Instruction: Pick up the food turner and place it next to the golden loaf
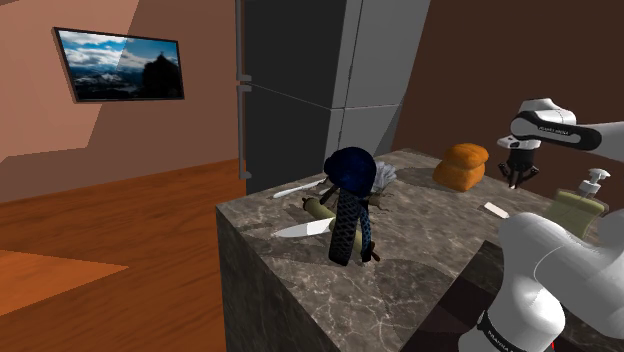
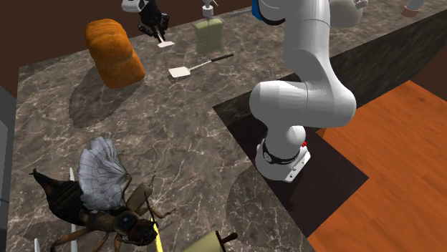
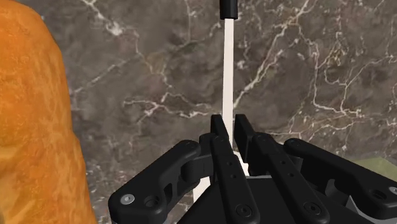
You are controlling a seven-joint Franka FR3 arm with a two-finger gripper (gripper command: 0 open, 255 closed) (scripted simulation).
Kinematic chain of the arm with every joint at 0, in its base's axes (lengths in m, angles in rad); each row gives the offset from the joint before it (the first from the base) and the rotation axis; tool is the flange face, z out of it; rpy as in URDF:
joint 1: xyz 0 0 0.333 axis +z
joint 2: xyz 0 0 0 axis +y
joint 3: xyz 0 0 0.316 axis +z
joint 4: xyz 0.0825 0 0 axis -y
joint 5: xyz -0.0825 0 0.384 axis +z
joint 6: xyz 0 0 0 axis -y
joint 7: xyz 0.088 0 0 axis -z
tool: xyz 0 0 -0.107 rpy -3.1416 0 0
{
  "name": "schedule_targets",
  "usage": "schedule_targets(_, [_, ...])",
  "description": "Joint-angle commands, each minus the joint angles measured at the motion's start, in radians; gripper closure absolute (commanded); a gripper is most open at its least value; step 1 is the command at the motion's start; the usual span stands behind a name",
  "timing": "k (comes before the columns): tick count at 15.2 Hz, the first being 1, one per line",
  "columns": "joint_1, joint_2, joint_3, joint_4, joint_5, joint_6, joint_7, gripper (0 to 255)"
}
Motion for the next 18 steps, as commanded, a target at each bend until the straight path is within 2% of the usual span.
schedule_targets(1, [-0.006, -0.01, -0.01, -0.021, -0.011, 0.018, 0.01, 255])
schedule_targets(7, [-0.009, -0.038, -0.04, -0.053, -0.04, 0.058, 0.031, 255])
schedule_targets(14, [-0.009, -0.038, -0.04, -0.053, -0.039, 0.058, 0.031, 255])
schedule_targets(15, [-0.009, -0.038, -0.04, -0.053, -0.039, 0.058, 0.031, 0])
schedule_targets(18, [-0.009, -0.038, -0.04, -0.053, -0.039, 0.058, 0.031, 0])
